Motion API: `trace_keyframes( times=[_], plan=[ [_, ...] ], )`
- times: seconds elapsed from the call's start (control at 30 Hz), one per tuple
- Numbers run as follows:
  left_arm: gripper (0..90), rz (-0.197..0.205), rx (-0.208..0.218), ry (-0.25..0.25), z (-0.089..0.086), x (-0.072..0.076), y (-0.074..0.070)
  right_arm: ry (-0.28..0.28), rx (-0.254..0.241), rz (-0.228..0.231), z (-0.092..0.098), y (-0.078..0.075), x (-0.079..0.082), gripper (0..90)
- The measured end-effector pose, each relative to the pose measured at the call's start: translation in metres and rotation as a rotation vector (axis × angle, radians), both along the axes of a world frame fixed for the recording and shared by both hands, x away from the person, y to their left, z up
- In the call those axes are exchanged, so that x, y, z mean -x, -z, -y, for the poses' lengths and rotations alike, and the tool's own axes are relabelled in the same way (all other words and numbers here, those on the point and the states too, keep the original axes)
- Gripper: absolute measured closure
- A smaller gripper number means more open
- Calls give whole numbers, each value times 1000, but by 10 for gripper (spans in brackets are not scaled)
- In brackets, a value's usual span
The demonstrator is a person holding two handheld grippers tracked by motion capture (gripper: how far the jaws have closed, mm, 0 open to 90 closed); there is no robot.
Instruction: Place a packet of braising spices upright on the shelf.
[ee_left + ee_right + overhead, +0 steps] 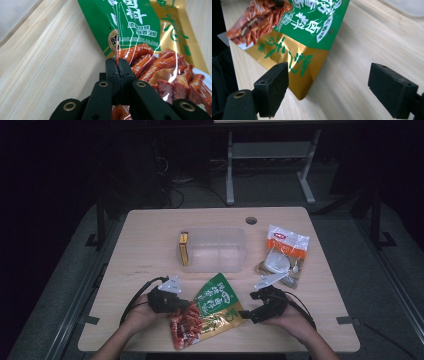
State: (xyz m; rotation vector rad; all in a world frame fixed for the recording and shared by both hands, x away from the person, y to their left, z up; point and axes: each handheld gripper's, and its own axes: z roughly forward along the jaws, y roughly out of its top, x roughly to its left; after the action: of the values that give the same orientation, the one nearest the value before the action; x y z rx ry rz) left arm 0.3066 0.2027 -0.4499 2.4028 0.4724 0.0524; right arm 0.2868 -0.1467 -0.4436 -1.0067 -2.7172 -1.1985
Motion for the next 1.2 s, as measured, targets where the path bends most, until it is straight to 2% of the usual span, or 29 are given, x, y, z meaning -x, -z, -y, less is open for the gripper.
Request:
trace_keyframes(
  times=[0.03, 0.17, 0.37, 0.4, 0.57, 0.8, 1.0, 1.2],
  plan=[
    [892, 0, 6, 3, -1, 0, -2, -4, -15, -9, 0, -1, 0, 190],
    [894, 17, 35, 6, -3, 1, -8, -11, -43, 27, 4, -6, 1, 247],
    [895, 64, 78, 22, -2, 3, -19, -27, -92, 45, 4, -9, -4, 373],
    [895, 70, 73, 31, -2, 3, -21, -34, -108, 43, 4, -10, -5, 383],
    [895, 105, 102, 47, -3, 6, -29, -68, -152, 44, -3, -16, -13, 424],
    [895, 138, 110, 52, -4, 9, -38, -105, -186, 38, -17, -22, -29, 470],
    [895, 173, 121, 53, -8, 10, -45, -159, -187, 28, -34, -24, -44, 566],
    [894, 179, 131, 62, -10, 12, -46, -175, -198, 2, -33, -20, -46, 666]
  ],
)
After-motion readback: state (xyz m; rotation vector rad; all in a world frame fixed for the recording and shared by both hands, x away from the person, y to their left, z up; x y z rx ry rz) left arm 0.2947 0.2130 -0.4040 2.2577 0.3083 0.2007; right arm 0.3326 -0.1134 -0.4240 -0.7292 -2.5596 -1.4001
